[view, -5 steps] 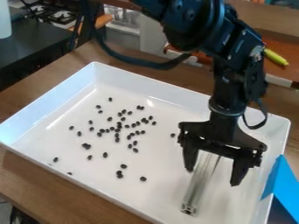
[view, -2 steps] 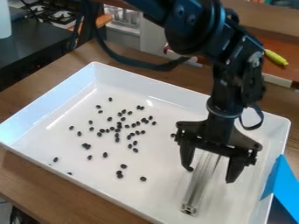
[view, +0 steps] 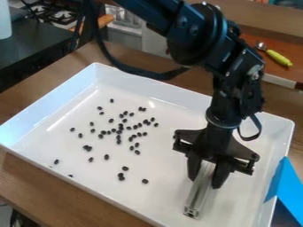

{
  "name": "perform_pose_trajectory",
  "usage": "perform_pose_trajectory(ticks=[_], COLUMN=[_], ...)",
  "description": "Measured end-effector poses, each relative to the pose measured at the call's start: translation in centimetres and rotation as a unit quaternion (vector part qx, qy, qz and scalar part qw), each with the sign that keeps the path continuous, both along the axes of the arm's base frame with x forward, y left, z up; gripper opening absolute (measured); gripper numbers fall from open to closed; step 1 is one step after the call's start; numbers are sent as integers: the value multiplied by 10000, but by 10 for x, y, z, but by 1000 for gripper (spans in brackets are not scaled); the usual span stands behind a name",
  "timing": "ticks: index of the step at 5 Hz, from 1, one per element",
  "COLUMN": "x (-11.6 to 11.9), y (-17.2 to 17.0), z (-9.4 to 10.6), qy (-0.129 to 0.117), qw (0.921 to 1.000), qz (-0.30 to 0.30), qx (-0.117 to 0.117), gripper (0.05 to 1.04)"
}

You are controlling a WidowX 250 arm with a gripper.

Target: Sweep into pile

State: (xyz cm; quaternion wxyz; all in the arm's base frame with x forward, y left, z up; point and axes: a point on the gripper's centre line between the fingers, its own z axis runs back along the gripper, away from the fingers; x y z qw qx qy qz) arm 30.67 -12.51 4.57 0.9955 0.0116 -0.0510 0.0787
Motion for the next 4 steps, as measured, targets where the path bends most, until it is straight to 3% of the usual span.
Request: perform_pose_trajectory(ticks=[3,4], x=[0,-3], y=[15,29], z=[-1,-2], qy=[-51,34], qw=[9999,9997], qz=[65,145], qx=[-117,-169], gripper=[382,382])
